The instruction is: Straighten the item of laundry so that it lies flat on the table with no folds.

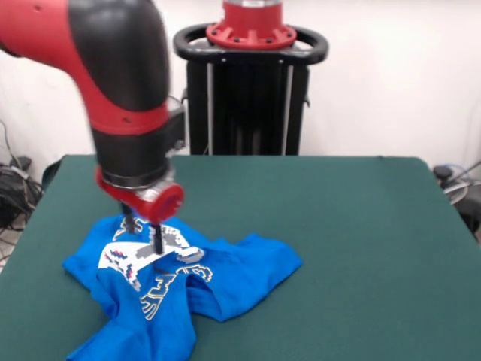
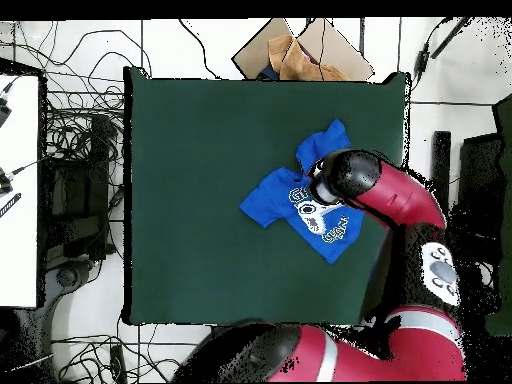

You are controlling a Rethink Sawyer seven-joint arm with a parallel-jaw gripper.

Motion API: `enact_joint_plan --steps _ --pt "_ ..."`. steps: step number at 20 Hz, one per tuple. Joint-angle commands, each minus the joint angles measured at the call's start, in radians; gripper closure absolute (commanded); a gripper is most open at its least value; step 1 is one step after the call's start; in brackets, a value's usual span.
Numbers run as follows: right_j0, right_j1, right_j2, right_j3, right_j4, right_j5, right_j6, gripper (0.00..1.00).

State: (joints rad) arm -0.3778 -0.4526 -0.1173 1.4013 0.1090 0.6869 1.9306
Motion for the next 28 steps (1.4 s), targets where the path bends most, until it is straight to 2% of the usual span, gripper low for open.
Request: enact_joint_plan --steps 1,5,9,12,17,19,22,24,28 --pt "0.084 0.02 0.032 0.184 0.111 -0.041 0.356 0.0" --pt "0.13 0.052 0.027 0.203 0.142 -0.149 0.394 0.0" --pt "0.148 0.071 0.041 0.214 0.177 -0.174 0.396 0.0" --pt "0.195 0.087 0.002 0.205 0.178 -0.186 0.416 0.0" --pt "0.216 0.152 -0.058 0.198 0.159 -0.236 0.404 0.0" --pt "0.193 0.124 -0.074 0.198 0.162 -0.206 0.38 0.0" --pt "0.15 0.06 -0.128 0.138 0.136 -0.071 0.316 0.0" --pt "0.134 0.05 -0.153 0.097 0.129 -0.015 0.301 0.0" --pt "0.097 0.034 -0.153 0.105 0.122 0.058 0.269 0.0"
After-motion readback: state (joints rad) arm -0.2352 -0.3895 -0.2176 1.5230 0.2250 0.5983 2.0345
